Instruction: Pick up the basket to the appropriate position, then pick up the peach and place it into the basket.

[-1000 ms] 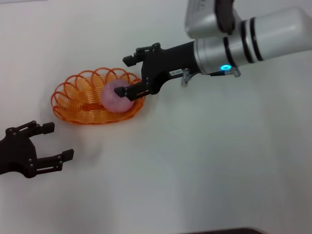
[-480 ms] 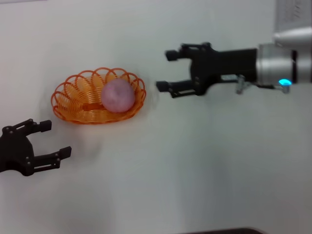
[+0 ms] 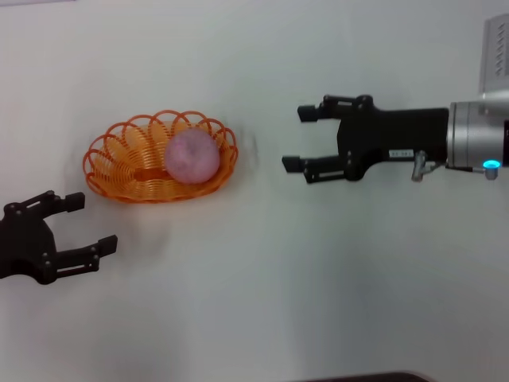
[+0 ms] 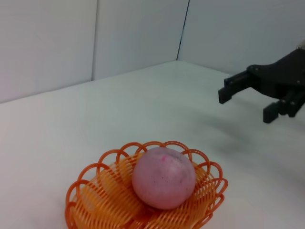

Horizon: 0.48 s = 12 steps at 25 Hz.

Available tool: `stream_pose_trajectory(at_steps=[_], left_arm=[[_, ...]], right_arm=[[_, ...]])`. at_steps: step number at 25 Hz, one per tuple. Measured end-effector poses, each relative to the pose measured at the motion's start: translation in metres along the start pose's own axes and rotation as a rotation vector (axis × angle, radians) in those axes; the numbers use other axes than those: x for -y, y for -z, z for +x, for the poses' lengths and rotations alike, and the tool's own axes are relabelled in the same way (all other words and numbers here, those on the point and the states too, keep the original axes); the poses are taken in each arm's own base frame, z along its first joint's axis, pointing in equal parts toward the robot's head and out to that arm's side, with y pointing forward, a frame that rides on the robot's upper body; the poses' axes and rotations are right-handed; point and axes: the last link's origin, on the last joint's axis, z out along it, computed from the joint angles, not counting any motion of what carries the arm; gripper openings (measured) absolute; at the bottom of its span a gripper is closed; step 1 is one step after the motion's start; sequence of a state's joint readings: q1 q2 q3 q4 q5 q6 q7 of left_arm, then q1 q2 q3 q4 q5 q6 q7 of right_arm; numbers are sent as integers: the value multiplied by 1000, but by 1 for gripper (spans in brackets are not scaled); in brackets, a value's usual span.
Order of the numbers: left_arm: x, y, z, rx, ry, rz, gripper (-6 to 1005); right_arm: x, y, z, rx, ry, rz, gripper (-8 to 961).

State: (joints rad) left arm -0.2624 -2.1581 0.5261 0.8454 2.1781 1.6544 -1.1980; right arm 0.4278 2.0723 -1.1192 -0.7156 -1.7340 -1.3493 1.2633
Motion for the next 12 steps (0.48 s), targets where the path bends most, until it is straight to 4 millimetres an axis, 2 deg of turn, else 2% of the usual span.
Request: stream_pose_trajectory(at_steps=[5,8,12], left_arm=[[0,0,-1,-4,8,3,887],[-1,2,-3,-10,18,13,887],[-2,2,-5,-13,25,13,887]], right_arm=[[-12,2,15,-20,-9,-26,883],[-23,13,30,5,-26,-21,881],[-31,20,39,44,-33,-20,878]])
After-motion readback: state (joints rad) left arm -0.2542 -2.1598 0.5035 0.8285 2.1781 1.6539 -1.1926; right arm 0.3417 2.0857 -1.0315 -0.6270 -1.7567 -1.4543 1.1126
